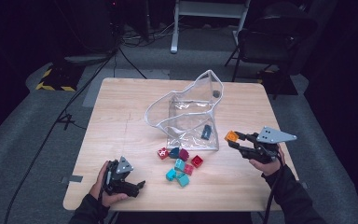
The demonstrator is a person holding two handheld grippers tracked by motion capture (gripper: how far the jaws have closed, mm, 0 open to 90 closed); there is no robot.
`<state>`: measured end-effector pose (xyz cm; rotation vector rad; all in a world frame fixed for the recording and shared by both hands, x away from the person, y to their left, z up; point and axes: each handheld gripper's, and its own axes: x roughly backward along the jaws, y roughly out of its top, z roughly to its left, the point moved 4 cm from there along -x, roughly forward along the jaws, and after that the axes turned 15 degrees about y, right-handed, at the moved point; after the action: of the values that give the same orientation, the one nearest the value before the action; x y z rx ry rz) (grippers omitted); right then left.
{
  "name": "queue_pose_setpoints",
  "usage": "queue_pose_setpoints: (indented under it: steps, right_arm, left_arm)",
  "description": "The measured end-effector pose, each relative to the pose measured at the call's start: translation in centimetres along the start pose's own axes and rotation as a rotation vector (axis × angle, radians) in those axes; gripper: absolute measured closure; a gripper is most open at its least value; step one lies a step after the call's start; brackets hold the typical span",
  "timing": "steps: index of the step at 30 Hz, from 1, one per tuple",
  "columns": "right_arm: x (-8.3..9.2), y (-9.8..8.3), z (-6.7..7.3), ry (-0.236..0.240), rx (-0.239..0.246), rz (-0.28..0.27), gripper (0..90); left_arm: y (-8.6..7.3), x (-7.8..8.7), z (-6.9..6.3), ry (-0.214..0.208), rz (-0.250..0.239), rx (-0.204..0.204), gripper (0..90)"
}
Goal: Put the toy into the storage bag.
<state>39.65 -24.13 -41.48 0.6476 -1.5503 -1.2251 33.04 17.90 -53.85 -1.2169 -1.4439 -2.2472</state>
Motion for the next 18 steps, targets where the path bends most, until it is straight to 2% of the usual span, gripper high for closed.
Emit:
queue_pose_setpoints:
  steps: [18]
  right_arm:
    - [0.9,4.8,-1.5,-0.055,0.042,-0.073,59.3]
  left_arm:
    - [0.0,0.0,0.0,0.000,0.000,0.000,0.6]
